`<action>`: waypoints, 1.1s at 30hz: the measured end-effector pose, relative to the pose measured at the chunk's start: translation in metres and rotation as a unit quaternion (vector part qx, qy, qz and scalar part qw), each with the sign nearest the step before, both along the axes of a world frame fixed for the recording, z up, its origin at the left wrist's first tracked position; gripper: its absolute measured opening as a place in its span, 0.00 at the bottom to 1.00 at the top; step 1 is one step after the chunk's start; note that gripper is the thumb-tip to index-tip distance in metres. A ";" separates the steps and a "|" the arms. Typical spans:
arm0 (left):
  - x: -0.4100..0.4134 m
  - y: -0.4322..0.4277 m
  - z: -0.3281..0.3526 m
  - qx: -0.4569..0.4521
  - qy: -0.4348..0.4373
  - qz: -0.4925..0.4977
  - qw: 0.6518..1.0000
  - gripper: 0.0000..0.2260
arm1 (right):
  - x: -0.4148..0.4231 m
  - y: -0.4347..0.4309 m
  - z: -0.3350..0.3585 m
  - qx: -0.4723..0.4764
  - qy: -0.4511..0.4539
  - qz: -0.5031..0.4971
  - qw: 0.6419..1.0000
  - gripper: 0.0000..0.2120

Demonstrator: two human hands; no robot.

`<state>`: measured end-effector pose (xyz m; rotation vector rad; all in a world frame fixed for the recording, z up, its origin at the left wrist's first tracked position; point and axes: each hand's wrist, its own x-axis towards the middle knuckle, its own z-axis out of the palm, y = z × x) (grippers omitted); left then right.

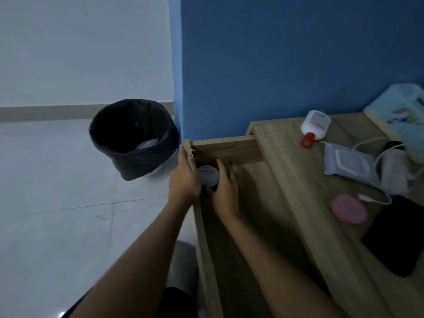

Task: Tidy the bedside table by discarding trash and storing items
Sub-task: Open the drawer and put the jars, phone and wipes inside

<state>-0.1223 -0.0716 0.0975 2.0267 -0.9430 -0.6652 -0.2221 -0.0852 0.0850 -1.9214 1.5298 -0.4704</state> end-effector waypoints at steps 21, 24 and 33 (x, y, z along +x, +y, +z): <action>-0.011 0.004 0.019 0.044 0.002 0.001 0.999 0.24 | -0.209 0.026 0.093 -0.147 0.202 -0.237 0.939 0.22; -0.013 0.005 0.020 0.043 0.006 0.001 0.999 0.24 | -0.209 0.022 0.087 -0.144 0.227 -0.233 0.935 0.19; -0.012 0.005 0.017 0.045 0.003 0.007 0.999 0.24 | -0.194 0.031 0.095 -0.203 0.105 -0.211 0.950 0.19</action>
